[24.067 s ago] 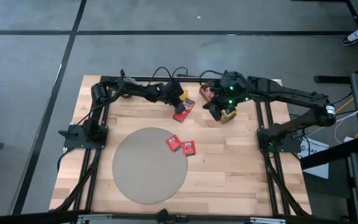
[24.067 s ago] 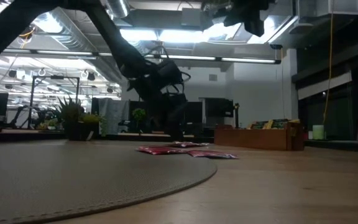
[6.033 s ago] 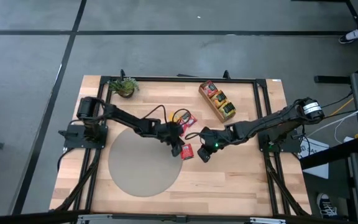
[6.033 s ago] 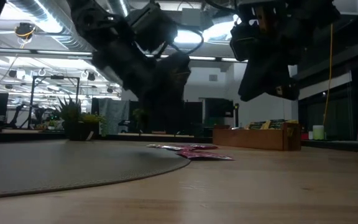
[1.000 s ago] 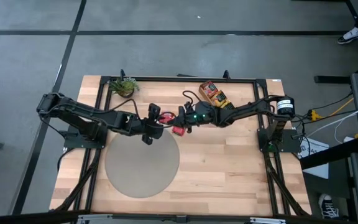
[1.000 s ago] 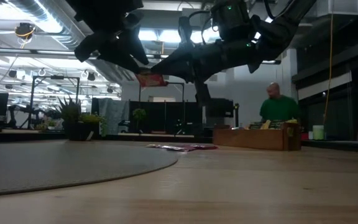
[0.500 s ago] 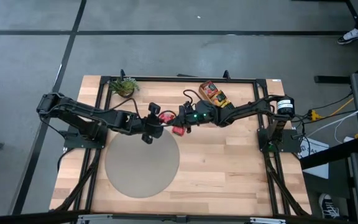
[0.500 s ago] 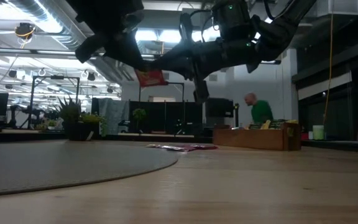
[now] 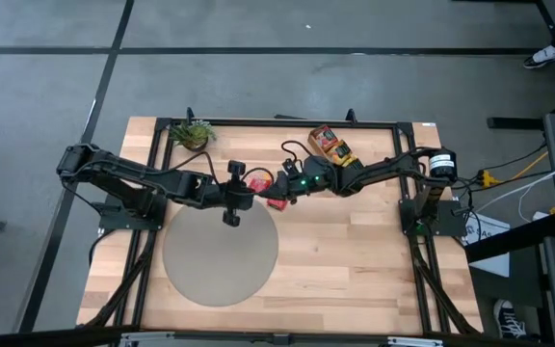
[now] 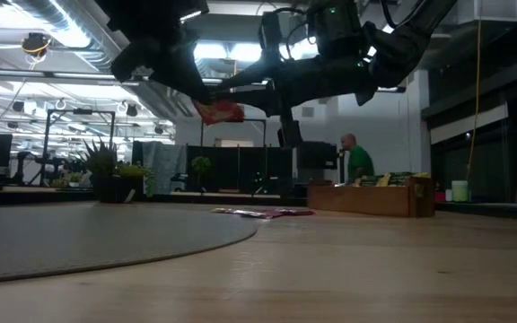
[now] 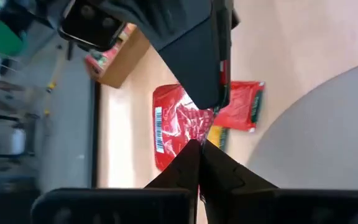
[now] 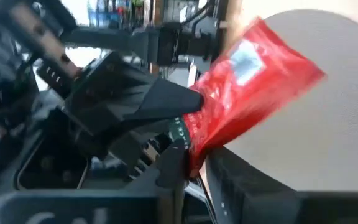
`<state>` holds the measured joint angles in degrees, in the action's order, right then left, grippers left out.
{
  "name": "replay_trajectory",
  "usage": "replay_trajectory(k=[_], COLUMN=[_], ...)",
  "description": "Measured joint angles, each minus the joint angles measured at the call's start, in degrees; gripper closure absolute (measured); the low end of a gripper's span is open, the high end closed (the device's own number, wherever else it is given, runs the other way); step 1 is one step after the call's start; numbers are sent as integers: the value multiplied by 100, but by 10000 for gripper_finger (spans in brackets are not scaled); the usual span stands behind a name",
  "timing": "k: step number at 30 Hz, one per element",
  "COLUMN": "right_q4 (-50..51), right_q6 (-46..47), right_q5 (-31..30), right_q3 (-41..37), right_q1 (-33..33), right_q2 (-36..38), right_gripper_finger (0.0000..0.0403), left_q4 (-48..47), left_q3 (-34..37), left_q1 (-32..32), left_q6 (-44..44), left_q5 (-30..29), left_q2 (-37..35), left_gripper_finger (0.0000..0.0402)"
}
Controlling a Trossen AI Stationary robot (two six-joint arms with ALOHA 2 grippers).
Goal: Pick & Place Tea
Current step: Put the red tea bag into the top section of the wooden organizer
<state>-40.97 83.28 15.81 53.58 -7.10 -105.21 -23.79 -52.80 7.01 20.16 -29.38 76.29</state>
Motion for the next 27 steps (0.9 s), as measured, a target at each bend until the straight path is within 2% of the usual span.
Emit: replay_trajectory(k=[3, 5, 11, 15, 19, 24, 27], right_q4=[1, -37, -174, -61, -76, -191, -339], right_q6=[-125, -236, -892, -1801, -2479, -2556, -2550], right_q5=[358, 608, 786, 980, 980, 1129, 1128], right_q3=[0, 2, 2, 2, 2, 4, 4], right_q1=[-47, -65, -68, -73, -71, -25, -7], right_q2=[0, 0, 0, 0, 2, 9, 9], right_gripper_finger=[322, 309, 288, 287, 287, 287, 287], left_q4=[-42, -282, -1202, -1053, -755, -744, -769], left_q3=[0, -56, -317, -293, -293, -293, -293], left_q1=[-1, -60, -749, -1336, -1923, -2595, -2769], left_q6=[-330, -703, -1995, -2301, -2654, -3307, -3603], left_q5=[409, 901, 3330, 5003, 5940, 7365, 7838], left_q2=[-1, -28, -42, -38, -37, -37, -8], left_gripper_finger=[399, 399, 399, 399, 399, 399, 399])
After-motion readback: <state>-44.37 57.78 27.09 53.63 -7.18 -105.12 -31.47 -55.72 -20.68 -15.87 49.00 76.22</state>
